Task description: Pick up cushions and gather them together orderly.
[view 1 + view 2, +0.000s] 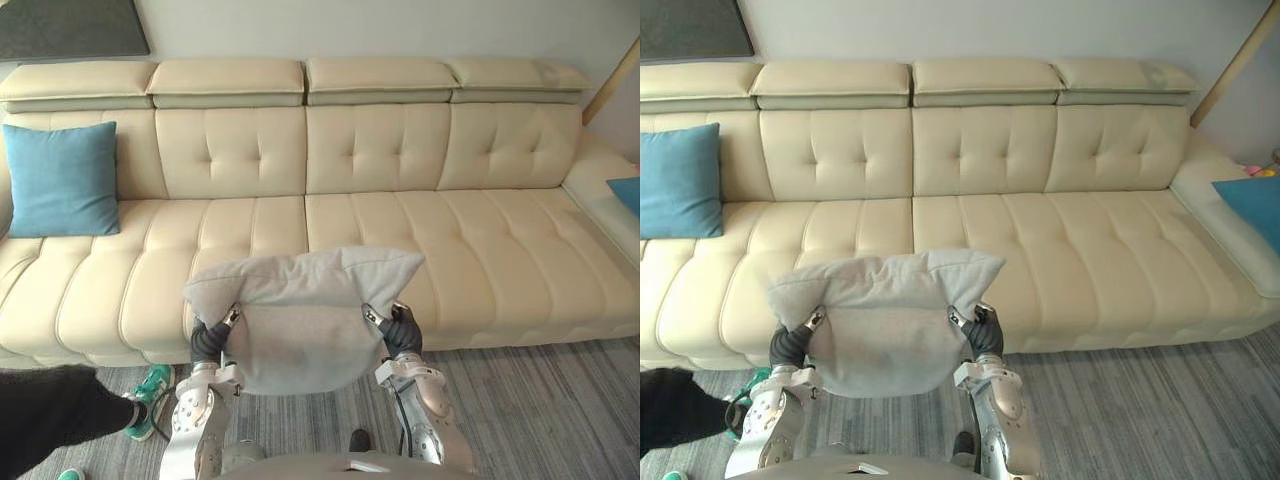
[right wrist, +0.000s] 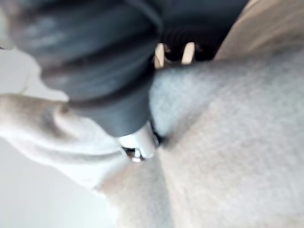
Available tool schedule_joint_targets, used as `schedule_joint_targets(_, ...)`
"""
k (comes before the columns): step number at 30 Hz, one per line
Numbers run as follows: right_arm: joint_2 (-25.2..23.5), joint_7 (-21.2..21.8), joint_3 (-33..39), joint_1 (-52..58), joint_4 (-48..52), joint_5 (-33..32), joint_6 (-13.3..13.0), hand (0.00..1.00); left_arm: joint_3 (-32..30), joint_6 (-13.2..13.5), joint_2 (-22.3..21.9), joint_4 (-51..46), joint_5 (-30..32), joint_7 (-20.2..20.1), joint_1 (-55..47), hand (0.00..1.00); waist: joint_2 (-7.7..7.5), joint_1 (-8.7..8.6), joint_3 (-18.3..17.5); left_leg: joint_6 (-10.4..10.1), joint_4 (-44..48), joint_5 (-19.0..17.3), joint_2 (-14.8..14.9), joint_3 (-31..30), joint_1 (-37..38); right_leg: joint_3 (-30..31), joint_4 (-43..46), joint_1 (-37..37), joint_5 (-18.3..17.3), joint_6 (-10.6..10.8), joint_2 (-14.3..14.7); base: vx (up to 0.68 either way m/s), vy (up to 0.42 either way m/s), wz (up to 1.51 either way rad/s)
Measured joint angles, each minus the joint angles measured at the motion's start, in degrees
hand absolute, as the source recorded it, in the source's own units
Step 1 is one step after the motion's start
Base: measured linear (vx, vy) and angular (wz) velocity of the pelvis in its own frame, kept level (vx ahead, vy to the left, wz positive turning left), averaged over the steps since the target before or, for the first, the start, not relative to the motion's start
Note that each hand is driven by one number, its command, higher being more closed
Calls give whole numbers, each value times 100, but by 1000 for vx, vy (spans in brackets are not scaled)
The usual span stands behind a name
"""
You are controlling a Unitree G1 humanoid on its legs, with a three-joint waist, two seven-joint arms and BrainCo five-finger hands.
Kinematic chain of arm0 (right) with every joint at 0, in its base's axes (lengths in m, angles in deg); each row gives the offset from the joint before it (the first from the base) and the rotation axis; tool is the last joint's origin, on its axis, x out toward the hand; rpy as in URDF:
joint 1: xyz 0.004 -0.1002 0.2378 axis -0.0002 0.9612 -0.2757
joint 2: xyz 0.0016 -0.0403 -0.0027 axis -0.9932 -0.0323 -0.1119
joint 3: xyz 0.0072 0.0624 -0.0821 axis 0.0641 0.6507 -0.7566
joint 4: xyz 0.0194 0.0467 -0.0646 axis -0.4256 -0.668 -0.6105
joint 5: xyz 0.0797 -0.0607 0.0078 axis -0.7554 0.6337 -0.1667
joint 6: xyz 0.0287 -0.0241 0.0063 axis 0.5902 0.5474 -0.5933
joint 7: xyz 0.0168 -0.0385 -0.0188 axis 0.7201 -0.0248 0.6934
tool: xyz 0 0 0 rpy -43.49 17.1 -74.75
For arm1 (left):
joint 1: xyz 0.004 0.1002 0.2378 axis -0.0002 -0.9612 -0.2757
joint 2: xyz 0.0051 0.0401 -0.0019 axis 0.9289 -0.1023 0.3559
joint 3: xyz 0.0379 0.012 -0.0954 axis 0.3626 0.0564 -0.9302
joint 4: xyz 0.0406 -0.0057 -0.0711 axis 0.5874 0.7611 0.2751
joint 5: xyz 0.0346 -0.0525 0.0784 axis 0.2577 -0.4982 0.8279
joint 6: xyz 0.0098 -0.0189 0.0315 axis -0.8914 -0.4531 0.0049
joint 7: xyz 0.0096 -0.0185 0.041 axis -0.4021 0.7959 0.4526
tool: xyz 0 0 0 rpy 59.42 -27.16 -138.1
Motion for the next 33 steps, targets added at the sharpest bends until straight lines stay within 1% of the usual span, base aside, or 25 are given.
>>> schedule_joint_targets(1, 4, -3, 12, -4, -9, 7, -9, 100, 12, 0, 8, 0, 1, 13, 34, 100, -18, -23, 101, 22, 89, -69, -20, -12, 11, 21, 614, -235, -182, -1, -117, -43, 137, 11)
schedule_joint_targets(2, 7, -4, 13, -12, -14, 7, -10, 100, 15, 0, 10, 1, 1, 27, 46, 100, -11, -35, 146, 20, 124, -90, -28, -15, 27, 33, 902, -337, -204, -13, -158, -21, 131, 11)
schedule_joint_targets(3, 2, -9, 12, -26, -21, 18, -13, 100, 35, 0, 42, 1, 4, 89, 102, 100, 1, -70, 274, 106, 224, -139, -32, -28, 84, 50, 1716, -665, -258, -100, -268, -9, 127, 6)
schedule_joint_targets(4, 2, -11, 14, -77, -46, 43, -13, 100, 37, 1, 80, 1, 7, 115, 165, 100, 8, -87, 387, 228, 271, -224, -18, -43, 160, 93, 2193, -862, -270, -143, -328, 12, 113, 10)
schedule_joint_targets(5, 2, -12, 29, -160, -140, 43, -13, 100, 41, 1, 168, 1, 10, 122, 220, 100, 52, -121, 494, 282, 276, -283, -27, -50, 247, 183, 2547, -1010, -471, -272, -360, 25, 51, 8)
schedule_joint_targets(7, -17, -20, 98, -289, -267, 42, -14, 100, 54, 6, 277, 1, 10, 134, 295, 100, -15, -182, 461, 266, 277, -349, -26, -114, 271, 250, 2426, -1160, -822, -194, -250, 107, -64, 18)
schedule_joint_targets(8, -18, -20, 114, -315, -263, 41, -28, 100, 73, 7, 335, 3, 10, 148, 382, 100, -28, -259, 452, 218, 266, -385, -25, -228, 270, 449, 2125, -1230, -880, -123, -61, 207, -160, 42)
schedule_joint_targets(10, -12, -21, 131, -322, -252, 41, -42, 100, 126, 12, 415, 3, 8, 147, 432, 100, -71, -388, 420, 61, 243, -470, -72, -350, 274, 732, 1656, -1239, -855, -115, 159, 187, -157, 55)
schedule_joint_targets(11, 15, -18, 130, -324, -253, 37, -43, 100, 170, 16, 436, 42, 8, 146, 443, 100, -134, -482, 377, -83, 246, -558, -172, -499, 305, 926, 1539, -1241, -570, -142, 229, 261, -192, 58)
schedule_joint_targets(13, 191, -16, 143, -312, -228, -66, -44, 100, 271, 16, 295, 87, 0, 146, 351, 100, 100, -519, 262, -244, 74, -622, -1, -631, 425, 746, 1771, -1260, -861, -215, 366, 418, -210, 34)
schedule_joint_targets(14, 258, -11, 139, -311, -208, -92, -53, 100, 291, 17, 238, 88, -11, 145, 332, 100, 294, -505, 163, -354, -169, -477, 140, -667, 464, 598, 1807, -1299, -978, -263, 465, 489, -174, 12)
schedule_joint_targets(17, 289, -14, 139, -263, -159, -268, -49, 100, 282, 19, 112, 87, -27, 145, 360, 100, 340, -509, 147, -427, -220, -96, 307, -802, 478, 346, 1816, -1194, -1116, -451, 582, 405, -178, 16)
schedule_joint_targets(19, 386, -16, 136, -83, 153, -291, -50, 100, 313, 19, 23, 93, -74, 131, 351, 100, 344, -544, 149, -286, 506, 213, 417, -789, 285, 175, 1726, -885, -1193, -574, 603, 404, -182, 20)
schedule_joint_targets(20, 485, -17, 112, -5, 398, -299, -53, 100, 333, 20, 12, 94, -144, 115, 337, 100, 346, -516, 147, -201, 1234, 575, 456, -790, 90, 203, 1633, -635, -1218, -615, 579, 409, -78, -14)
schedule_joint_targets(21, 522, -15, 116, 11, 515, -330, -110, 100, 362, 39, 17, 93, -154, 97, 353, 100, 340, -450, 150, -232, 1770, 636, 519, -774, -130, 247, 1510, -446, -1226, -627, 530, 326, -10, -26)
schedule_joint_targets(22, 524, -16, 131, 11, 543, -396, -166, 100, 403, 60, 13, 92, -156, 96, 366, 100, 343, -429, 147, -230, 1975, 609, 536, -754, -250, 264, 1448, -376, -1225, -627, 514, 276, 68, -28)
schedule_joint_targets(23, 524, -24, 149, 12, 615, -418, -206, 100, 423, 78, 9, 92, -198, 95, 396, 100, 364, -413, 140, -208, 2103, 479, 599, -637, -493, 304, 1366, -294, -1226, -627, 469, 179, 124, -14)
schedule_joint_targets(25, 522, -75, 157, 14, 664, -420, -229, 100, 432, 78, -4, 94, -209, 95, 448, 100, 327, -396, 163, -169, 1853, 268, 629, -381, -834, 300, 1289, -222, -1226, -624, 307, 156, 219, 1)
schedule_joint_targets(26, 520, -111, 158, 14, 664, -423, -232, 100, 447, 78, -1, 103, -219, 95, 461, 100, 305, -385, 178, -129, 1470, 241, 605, -236, -929, 273, 1283, -188, -1227, -617, 203, 92, 236, 15)
schedule_joint_targets(27, 518, -142, 158, 15, 664, -432, -240, 100, 459, 80, -2, 106, -227, 94, 466, 100, 302, -379, 186, -51, 656, 316, 568, -97, -962, 185, 1315, -168, -1239, -554, 89, 118, 368, 20)
schedule_joint_targets(28, 533, -145, 156, 12, 680, -451, -273, 100, 479, 117, -38, 86, -228, 95, 474, 100, 422, -354, 164, -118, -499, 1406, 533, -142, -881, 192, 1395, -112, -1431, -174, 33, 113, 367, 17)
schedule_joint_targets(29, 439, -154, 139, -13, 600, -448, -256, 100, 471, 153, 98, 138, -228, 102, 527, 100, 213, -318, 204, -250, -440, 1251, 295, -181, -822, 306, 1399, -105, -1631, 78, -139, 114, 356, 15)
schedule_joint_targets(31, 248, -183, 103, 17, 587, -442, -181, 100, 437, 173, 275, 154, -229, 109, 535, 100, 109, -289, 273, -165, -473, 1213, 117, -168, -831, 362, 1282, -98, -1558, 0, -287, 44, 212, 8)
schedule_joint_targets(32, 137, -190, 80, -33, 449, -412, -166, 100, 385, 199, 379, 153, -232, 109, 479, 100, 103, -265, 277, -116, -469, 1184, 95, -101, -825, 463, 1171, -98, -1391, -14, -285, 6, 171, -9)
schedule_joint_targets(33, 115, -190, 65, -57, 403, -398, -155, 100, 372, 209, 403, 153, -232, 109, 464, 100, 101, -265, 277, -104, -472, 1177, 96, -81, -822, 513, 1119, -94, -1340, -13, -274, -31, 138, -33)
